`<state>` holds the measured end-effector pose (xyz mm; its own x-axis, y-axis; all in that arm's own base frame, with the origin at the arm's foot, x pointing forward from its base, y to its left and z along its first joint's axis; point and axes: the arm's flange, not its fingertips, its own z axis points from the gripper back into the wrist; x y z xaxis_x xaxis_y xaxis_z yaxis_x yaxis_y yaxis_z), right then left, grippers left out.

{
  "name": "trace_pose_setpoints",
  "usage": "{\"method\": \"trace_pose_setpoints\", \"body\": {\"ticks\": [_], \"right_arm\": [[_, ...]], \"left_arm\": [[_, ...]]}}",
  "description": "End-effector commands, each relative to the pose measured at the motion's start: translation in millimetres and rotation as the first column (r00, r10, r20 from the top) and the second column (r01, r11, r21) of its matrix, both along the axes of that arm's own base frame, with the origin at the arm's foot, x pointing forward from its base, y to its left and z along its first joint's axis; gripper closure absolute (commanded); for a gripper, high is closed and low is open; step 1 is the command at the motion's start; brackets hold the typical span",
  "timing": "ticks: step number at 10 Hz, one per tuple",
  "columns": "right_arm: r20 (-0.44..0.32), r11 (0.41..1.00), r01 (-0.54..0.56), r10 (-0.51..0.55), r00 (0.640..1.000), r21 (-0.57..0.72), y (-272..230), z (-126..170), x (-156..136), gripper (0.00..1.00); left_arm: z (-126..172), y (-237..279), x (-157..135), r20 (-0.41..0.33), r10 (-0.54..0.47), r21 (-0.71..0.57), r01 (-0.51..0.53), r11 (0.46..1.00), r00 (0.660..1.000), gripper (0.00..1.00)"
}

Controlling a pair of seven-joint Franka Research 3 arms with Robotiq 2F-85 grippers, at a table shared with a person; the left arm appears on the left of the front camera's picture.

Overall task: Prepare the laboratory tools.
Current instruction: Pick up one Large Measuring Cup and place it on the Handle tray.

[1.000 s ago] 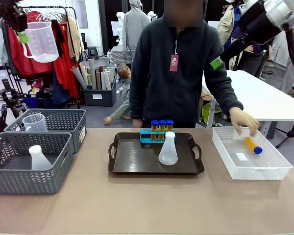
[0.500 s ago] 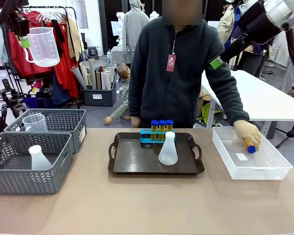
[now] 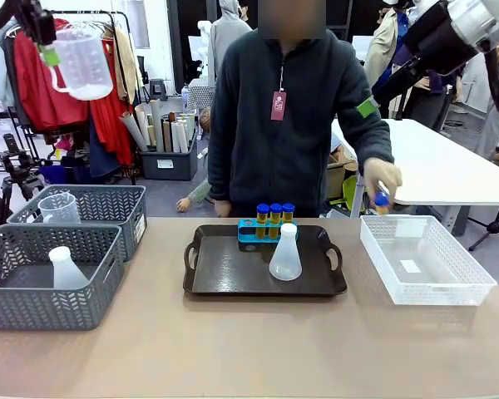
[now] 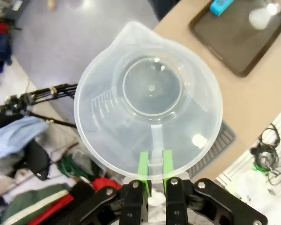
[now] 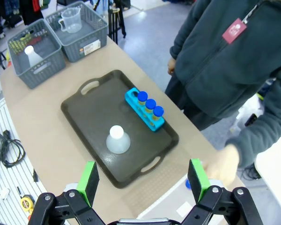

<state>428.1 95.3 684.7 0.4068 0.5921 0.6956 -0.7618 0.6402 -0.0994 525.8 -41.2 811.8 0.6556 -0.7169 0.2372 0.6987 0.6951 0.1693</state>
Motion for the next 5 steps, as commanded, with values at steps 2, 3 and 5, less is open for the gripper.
{"method": "trace_pose_setpoints", "body": {"ticks": [2, 3, 5], "right_arm": [[0.001, 1.000, -0.001, 0.001, 1.000, 0.003, -1.0, 1.3, -0.2, 0.00], [0.001, 1.000, -0.001, 0.001, 1.000, 0.003, -1.0, 1.3, -0.2, 0.00], [0.001, 1.000, -0.001, 0.001, 1.000, 0.003, -1.0, 1.3, -0.2, 0.00]], "left_arm": [[27.0, -56.0, -21.6, 0.067, -0.226, 0.025, 0.225, 0.974, 0.972, 1.00], [21.9, -81.2, -23.7, 0.065, -0.296, 0.048, 0.293, 0.955, 0.953, 1.00], [2.6, -127.9, -17.8, 0.054, -0.421, 0.071, 0.418, 0.906, 0.905, 1.00]]}}
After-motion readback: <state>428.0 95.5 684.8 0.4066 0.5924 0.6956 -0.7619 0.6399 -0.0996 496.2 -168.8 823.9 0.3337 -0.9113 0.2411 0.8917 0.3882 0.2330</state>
